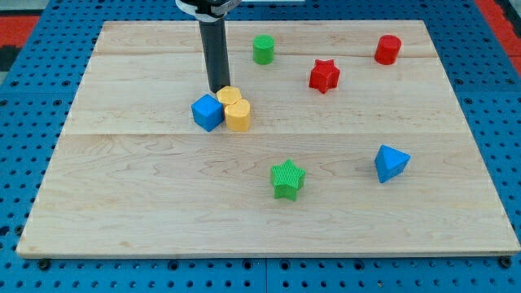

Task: Move the green circle close to the yellow hexagon

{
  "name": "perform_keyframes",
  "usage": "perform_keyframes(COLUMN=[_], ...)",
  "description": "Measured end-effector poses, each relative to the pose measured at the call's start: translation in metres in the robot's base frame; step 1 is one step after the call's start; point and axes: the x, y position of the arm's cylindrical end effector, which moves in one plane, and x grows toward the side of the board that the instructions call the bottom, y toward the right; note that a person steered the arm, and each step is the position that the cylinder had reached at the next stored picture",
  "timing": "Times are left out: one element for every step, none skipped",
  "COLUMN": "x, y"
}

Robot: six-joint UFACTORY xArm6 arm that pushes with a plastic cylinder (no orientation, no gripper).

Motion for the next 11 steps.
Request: perform_keyframes(x=[-0.038, -0.125, -0.163, -0.163, -0.162, -0.127, -0.122, -0.132, -0.132, -0.126, -0.08], y=[-0.003, -0.01, 0.022, 0.027, 0.04, 0.044, 0.047, 0.068, 0.073, 0.076, 0.079])
